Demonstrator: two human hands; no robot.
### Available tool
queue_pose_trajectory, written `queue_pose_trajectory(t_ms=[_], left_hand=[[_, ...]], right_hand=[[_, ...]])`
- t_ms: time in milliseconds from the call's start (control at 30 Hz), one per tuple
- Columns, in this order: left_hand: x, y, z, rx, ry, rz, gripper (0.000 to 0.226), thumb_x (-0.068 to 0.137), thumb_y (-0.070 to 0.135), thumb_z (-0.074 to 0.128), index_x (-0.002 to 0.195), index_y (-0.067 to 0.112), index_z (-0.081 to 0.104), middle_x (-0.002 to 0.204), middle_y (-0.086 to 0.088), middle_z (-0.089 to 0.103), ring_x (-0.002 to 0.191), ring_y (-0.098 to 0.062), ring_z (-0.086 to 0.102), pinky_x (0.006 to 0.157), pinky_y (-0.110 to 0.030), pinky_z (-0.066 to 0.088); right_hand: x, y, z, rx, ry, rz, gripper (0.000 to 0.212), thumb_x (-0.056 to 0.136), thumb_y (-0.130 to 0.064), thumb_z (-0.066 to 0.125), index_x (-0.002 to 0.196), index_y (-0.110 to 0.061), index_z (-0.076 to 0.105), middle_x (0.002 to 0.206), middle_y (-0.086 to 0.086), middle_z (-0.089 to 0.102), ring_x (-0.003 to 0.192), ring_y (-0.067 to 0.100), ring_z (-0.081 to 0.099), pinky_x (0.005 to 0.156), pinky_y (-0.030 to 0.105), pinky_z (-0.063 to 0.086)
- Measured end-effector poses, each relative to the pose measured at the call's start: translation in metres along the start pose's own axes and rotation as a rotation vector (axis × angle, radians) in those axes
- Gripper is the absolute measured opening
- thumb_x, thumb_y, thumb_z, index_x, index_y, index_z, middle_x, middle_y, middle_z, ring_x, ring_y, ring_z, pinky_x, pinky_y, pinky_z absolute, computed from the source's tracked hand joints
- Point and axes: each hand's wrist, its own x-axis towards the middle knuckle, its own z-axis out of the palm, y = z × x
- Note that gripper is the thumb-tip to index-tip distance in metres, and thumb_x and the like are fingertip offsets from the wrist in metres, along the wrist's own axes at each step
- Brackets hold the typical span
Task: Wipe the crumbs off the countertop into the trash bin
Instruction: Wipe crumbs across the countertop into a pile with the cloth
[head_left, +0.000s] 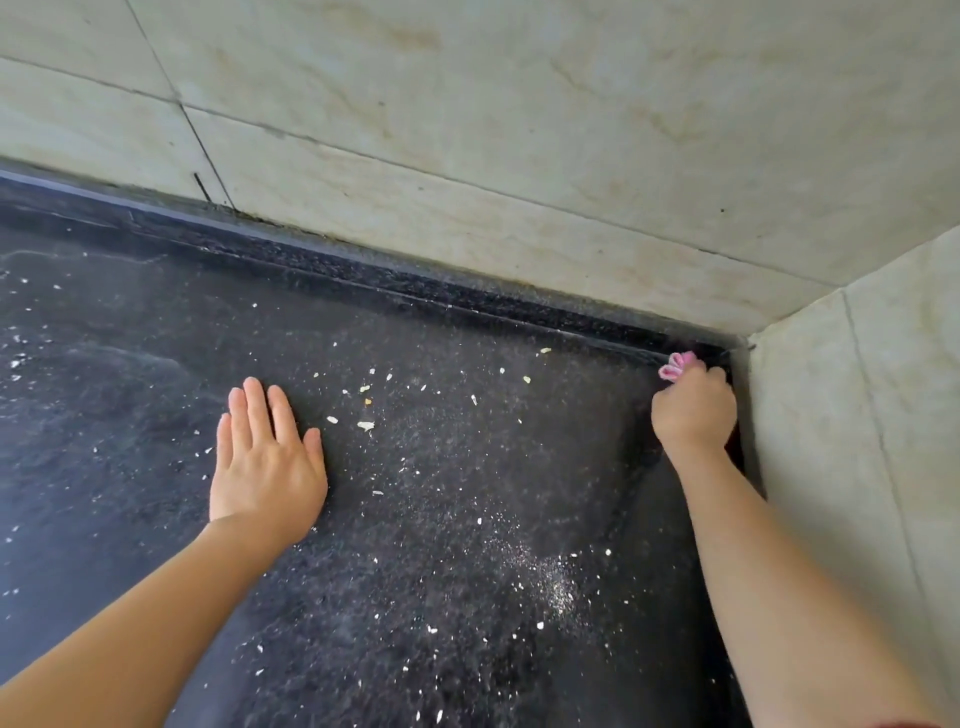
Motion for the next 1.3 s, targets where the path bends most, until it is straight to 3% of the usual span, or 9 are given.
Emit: queue_pose_trajectory(t_ms=[100,267,433,567,800,900,1000,1133,1300], left_hand=[[-0.001,0.004,-0.006,0.010,-0.019,0.002,0.064,0.099,0.033,0.022,0.148,-0.005,0.006,0.157,-0.025,-0.001,0.146,-0.037,-0.001,0.120,-0.044,0.002],[0.004,0.006,-0.018,0.072,-0.117,-0.039,0.066,0.098,0.037,0.012,0.149,-0.002,-0.002,0.158,-0.022,-0.008,0.146,-0.034,-0.005,0.119,-0.042,0.000],[0.005,0.008,-0.020,0.128,-0.164,-0.055,0.065,0.097,0.039,0.004,0.148,0.000,-0.011,0.157,-0.019,-0.015,0.146,-0.032,-0.011,0.120,-0.041,-0.002],[0.003,0.006,-0.017,0.090,-0.173,-0.068,0.066,0.097,0.041,0.003,0.148,0.003,-0.015,0.157,-0.016,-0.019,0.146,-0.029,-0.016,0.120,-0.040,-0.004],[0.005,0.006,-0.017,0.087,-0.193,-0.067,0.066,0.096,0.041,0.000,0.146,0.002,-0.018,0.156,-0.016,-0.022,0.146,-0.029,-0.017,0.120,-0.040,-0.005],[0.005,0.005,-0.019,0.079,-0.210,-0.055,0.066,0.097,0.041,0.000,0.147,0.002,-0.018,0.156,-0.017,-0.022,0.146,-0.030,-0.018,0.120,-0.040,-0.005],[0.005,0.004,-0.019,0.069,-0.209,-0.048,0.066,0.096,0.041,-0.001,0.147,0.002,-0.018,0.156,-0.017,-0.023,0.145,-0.030,-0.018,0.120,-0.041,-0.004],[0.004,0.003,-0.016,0.064,-0.182,-0.044,0.066,0.096,0.041,-0.001,0.144,0.001,-0.022,0.156,-0.018,-0.024,0.145,-0.031,-0.019,0.120,-0.040,-0.004],[0.003,0.004,-0.016,0.029,-0.158,-0.036,0.061,0.097,0.039,0.000,0.134,0.002,-0.032,0.155,-0.019,-0.026,0.144,-0.031,-0.021,0.120,-0.040,-0.006]], right_hand=[[-0.044,-0.030,0.007,0.133,0.057,-0.092,0.040,0.086,-0.004,0.051,0.126,-0.006,0.056,0.111,0.017,0.060,0.097,0.035,0.059,0.080,0.039,0.048],[-0.091,-0.048,0.001,0.469,-0.304,-0.471,0.037,0.093,-0.010,0.047,0.120,-0.029,0.064,0.099,-0.011,0.060,0.079,0.003,0.063,0.083,0.021,0.049],[-0.017,-0.023,-0.014,0.237,-0.035,-0.183,0.036,0.097,-0.015,0.047,0.131,-0.019,0.059,0.108,0.013,0.058,0.093,0.031,0.061,0.081,0.037,0.047],[-0.019,-0.067,-0.001,0.173,-0.026,-0.076,0.037,0.095,-0.012,0.047,0.130,-0.010,0.058,0.113,0.019,0.058,0.096,0.040,0.061,0.081,0.040,0.048],[-0.095,-0.146,0.018,0.256,-0.148,-0.456,0.044,0.090,-0.004,0.051,0.133,-0.017,0.052,0.116,0.010,0.053,0.091,0.031,0.062,0.073,0.035,0.048],[-0.108,-0.137,0.009,0.406,-0.400,-0.653,0.039,0.093,-0.006,0.052,0.128,-0.022,0.058,0.107,0.003,0.055,0.085,0.018,0.062,0.081,0.033,0.050],[-0.096,-0.119,-0.011,0.521,-0.438,-0.744,0.029,0.096,-0.027,0.047,0.111,-0.044,0.063,0.073,-0.003,0.064,0.077,-0.004,0.058,0.083,0.007,0.038],[-0.031,-0.087,-0.022,0.092,-0.077,-0.356,0.032,0.093,-0.017,0.049,0.121,-0.024,0.064,0.097,0.007,0.065,0.089,0.025,0.064,0.074,0.031,0.051],[-0.031,-0.145,-0.008,-0.190,-0.163,-0.245,0.013,0.091,-0.014,0.061,0.099,-0.006,0.067,0.095,0.013,0.069,0.087,0.028,0.065,0.059,0.030,0.042]])
